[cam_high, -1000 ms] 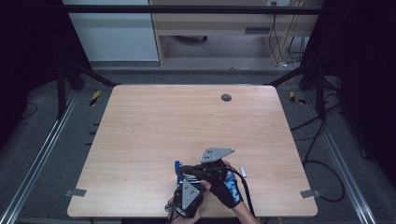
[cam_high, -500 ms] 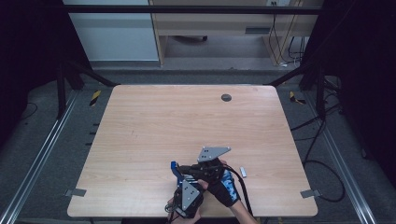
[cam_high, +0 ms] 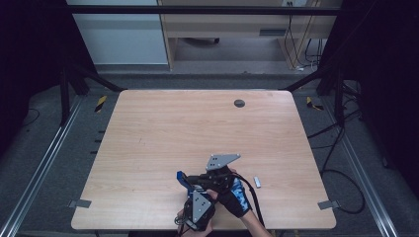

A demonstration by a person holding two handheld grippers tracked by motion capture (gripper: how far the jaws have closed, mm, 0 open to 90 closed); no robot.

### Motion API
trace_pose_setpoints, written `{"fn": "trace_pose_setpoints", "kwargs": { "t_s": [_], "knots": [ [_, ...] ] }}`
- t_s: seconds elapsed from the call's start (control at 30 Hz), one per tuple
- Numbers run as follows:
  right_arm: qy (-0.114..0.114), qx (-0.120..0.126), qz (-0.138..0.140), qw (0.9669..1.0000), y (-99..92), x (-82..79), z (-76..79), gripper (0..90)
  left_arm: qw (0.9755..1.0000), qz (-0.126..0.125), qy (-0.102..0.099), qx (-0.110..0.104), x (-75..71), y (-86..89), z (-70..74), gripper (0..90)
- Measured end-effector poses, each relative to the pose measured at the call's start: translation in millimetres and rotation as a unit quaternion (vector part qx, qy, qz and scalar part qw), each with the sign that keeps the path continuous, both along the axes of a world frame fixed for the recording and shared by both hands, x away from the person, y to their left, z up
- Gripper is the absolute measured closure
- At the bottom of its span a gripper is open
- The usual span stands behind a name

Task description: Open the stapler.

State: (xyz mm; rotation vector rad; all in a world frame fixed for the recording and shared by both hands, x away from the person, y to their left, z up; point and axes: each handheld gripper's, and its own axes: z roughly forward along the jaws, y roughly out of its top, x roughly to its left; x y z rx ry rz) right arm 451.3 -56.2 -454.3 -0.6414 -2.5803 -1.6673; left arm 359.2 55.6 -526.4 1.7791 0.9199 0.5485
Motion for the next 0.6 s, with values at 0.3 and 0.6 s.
{"fn": "trace_pose_setpoints", "kwargs": {
  "t_s": [0.3, 0.6],
  "knots": [
    [0.006, 0.0, 0.002, 1.0, 1.0, 1.8, -1.3, 90.0, 1.0, 0.001, 0.0, -0.001, -0.1, -0.2, -0.1, 90.0],
    [0.009, -0.006, 0.008, 0.9999, 5.4, 2.9, -4.5, 90.0, 1.0, 0.001, 0.001, -0.001, -0.2, -0.3, -0.4, 90.0]
  ]
}}
